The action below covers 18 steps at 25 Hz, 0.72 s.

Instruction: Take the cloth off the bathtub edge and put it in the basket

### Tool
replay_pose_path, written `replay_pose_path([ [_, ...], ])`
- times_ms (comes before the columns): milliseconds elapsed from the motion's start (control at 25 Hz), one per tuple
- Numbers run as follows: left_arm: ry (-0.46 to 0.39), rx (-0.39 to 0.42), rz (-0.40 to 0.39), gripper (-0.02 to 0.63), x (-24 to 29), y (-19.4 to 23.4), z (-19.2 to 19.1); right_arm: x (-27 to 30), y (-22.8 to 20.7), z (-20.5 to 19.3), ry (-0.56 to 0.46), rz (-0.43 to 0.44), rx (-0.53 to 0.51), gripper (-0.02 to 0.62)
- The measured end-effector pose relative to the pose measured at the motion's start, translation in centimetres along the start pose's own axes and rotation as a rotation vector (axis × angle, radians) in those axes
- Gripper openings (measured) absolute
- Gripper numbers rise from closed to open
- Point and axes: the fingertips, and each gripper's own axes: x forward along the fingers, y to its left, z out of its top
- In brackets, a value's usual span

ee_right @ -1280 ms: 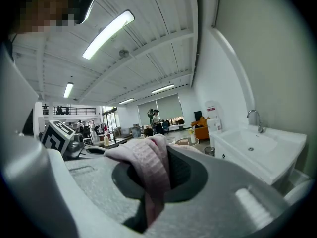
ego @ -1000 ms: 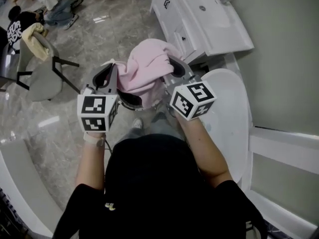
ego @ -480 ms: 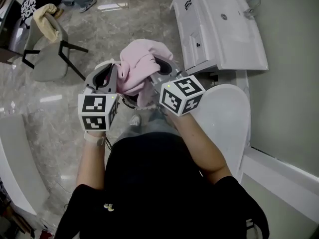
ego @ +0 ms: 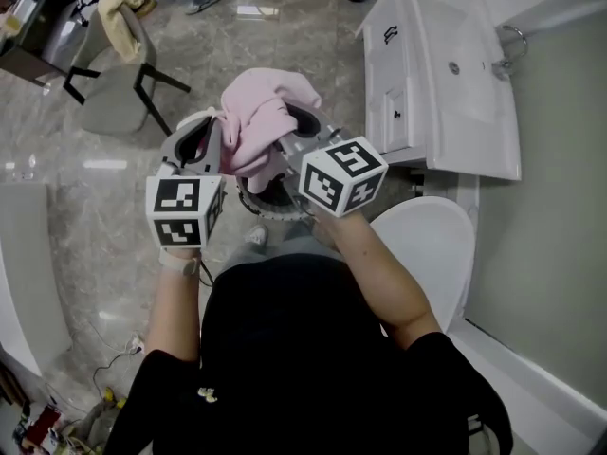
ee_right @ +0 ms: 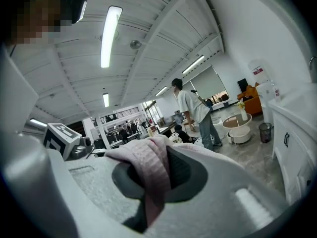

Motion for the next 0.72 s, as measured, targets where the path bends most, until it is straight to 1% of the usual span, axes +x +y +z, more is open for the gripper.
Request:
replay_pose_path([
  [120,0.01,-0.011,0.015,0.023,0.4,0.4,-0.3,0.5,-0.2,-0.5,0.023,0.019,-0.002,0.026],
  [320,0.052,-0.051,0.015,0.023,1.7,0.2,-2.2,0.2,-1.8,-3.5,0.078,0.009,0.034,0.026],
  [520,0.111,-0.072,-0.025,0.023,3.5,-1.0,-5.1,-0.7,-3.5,-6.4,0.125,-0.022,0.066,0.026],
  [720,0.203,-0.091,-0.088,0.024,6.3,-3.5,-9.5,-2.3,-6.5,-11.5,0.208,-0.075,0.115,0.026],
])
